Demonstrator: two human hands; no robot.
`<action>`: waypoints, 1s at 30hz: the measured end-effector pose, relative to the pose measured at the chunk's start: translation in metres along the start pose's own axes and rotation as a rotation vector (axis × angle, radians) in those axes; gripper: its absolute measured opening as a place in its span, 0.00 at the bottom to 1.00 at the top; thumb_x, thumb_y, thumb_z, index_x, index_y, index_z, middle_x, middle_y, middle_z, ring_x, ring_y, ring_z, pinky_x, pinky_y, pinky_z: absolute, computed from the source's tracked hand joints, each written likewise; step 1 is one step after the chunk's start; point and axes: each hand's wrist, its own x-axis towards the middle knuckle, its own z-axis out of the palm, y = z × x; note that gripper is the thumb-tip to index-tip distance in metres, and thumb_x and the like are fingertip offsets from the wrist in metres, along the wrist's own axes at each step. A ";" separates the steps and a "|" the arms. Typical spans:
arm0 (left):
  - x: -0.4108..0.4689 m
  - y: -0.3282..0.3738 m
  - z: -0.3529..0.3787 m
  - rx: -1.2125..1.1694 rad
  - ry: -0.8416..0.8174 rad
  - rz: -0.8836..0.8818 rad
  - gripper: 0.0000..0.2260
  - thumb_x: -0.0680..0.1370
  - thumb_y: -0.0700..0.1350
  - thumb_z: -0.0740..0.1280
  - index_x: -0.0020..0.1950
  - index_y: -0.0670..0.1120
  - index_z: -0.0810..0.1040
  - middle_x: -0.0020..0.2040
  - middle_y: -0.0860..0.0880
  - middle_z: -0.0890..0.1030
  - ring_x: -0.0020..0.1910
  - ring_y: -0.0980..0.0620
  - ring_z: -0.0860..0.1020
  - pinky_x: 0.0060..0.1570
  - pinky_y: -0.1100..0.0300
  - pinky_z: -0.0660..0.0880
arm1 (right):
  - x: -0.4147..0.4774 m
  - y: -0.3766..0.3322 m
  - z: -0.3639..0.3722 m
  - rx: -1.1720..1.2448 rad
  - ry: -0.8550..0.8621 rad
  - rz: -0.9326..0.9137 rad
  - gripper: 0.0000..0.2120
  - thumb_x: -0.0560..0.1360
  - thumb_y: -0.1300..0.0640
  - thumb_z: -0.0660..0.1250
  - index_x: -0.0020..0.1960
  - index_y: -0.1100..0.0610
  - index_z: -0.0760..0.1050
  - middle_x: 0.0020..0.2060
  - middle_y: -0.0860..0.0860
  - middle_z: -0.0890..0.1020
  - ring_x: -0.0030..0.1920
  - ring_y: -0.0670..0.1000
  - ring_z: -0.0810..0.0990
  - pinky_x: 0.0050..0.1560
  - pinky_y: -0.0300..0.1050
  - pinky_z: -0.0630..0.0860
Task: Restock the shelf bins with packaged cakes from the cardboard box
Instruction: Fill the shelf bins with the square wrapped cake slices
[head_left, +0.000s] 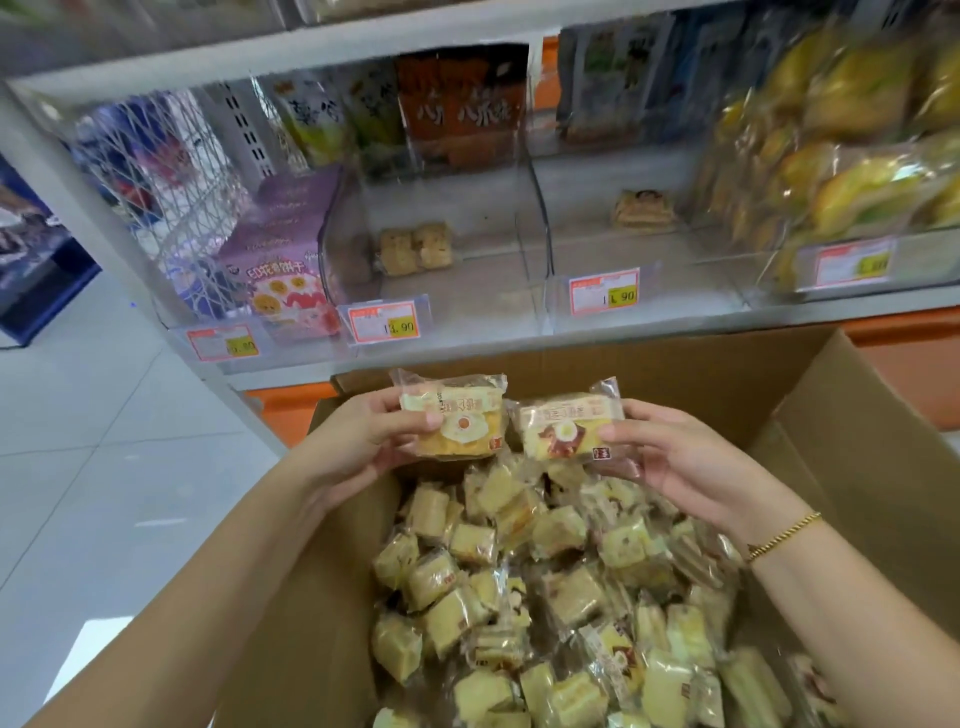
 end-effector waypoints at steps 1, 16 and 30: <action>0.002 0.009 0.004 0.008 0.002 0.021 0.12 0.72 0.32 0.66 0.54 0.41 0.79 0.45 0.45 0.85 0.41 0.53 0.84 0.34 0.67 0.78 | -0.001 -0.012 -0.002 0.032 0.014 -0.036 0.21 0.68 0.62 0.68 0.61 0.63 0.75 0.54 0.59 0.83 0.55 0.55 0.82 0.49 0.43 0.82; 0.104 0.098 0.007 -0.045 0.412 0.240 0.11 0.75 0.41 0.70 0.55 0.37 0.79 0.43 0.42 0.85 0.43 0.49 0.83 0.47 0.56 0.79 | 0.059 -0.144 -0.029 0.074 0.252 -0.470 0.10 0.77 0.65 0.64 0.57 0.64 0.77 0.49 0.57 0.85 0.51 0.53 0.84 0.49 0.45 0.81; 0.281 0.134 0.008 0.644 0.331 0.316 0.14 0.75 0.32 0.69 0.58 0.41 0.75 0.57 0.38 0.79 0.47 0.44 0.81 0.44 0.52 0.80 | 0.157 -0.185 -0.075 -0.367 0.397 -0.162 0.08 0.71 0.66 0.71 0.50 0.65 0.78 0.42 0.60 0.84 0.41 0.55 0.83 0.35 0.42 0.78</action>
